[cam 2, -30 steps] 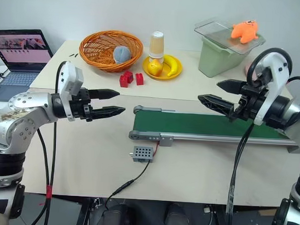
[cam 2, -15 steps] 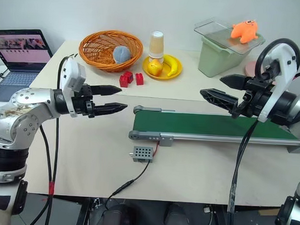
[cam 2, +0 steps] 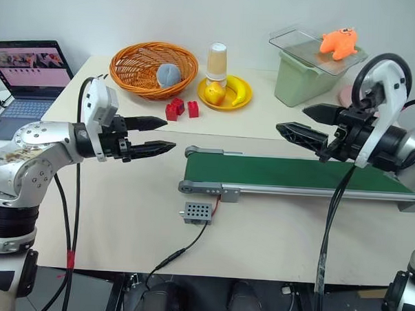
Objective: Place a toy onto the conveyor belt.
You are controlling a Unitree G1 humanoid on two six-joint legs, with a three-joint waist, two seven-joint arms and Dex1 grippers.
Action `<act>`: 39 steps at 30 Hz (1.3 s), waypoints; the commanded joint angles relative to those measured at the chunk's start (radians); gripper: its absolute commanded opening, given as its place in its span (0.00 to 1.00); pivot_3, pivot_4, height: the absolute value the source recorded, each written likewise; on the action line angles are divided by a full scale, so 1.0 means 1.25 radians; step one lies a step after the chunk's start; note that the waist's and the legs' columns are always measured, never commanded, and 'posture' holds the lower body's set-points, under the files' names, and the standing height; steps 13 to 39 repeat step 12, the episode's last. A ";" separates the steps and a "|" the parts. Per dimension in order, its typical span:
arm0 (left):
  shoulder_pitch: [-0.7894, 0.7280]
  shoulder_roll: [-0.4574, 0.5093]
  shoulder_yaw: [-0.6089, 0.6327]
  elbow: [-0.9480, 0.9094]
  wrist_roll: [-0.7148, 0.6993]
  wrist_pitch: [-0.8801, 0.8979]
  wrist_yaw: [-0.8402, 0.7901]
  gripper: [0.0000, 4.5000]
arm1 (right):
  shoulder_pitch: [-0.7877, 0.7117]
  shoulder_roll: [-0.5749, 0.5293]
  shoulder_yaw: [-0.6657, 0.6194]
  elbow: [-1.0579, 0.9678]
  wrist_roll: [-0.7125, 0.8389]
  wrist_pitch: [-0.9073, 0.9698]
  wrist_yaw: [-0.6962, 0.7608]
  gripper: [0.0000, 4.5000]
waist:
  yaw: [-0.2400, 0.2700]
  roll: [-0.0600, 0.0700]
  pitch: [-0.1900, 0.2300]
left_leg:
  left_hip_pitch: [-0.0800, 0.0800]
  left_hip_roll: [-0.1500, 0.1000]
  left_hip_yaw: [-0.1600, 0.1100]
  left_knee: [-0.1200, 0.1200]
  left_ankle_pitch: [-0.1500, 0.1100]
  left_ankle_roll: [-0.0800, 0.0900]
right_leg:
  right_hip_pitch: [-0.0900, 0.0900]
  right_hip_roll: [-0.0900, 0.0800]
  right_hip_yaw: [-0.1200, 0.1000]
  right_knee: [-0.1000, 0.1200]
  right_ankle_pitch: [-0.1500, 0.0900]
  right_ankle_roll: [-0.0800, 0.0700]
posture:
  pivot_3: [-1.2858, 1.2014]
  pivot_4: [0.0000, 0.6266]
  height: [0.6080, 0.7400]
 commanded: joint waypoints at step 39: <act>0.080 0.021 0.071 -0.051 0.005 0.008 0.081 0.73 | 0.032 0.015 0.025 -0.019 -0.011 -0.063 -0.008 0.99 | 0.000 0.000 0.000 | 0.000 0.000 0.000 0.000 0.000 0.000 | 0.000 0.000 0.000 0.000 0.000 0.000 | 0.52 0.24 0.95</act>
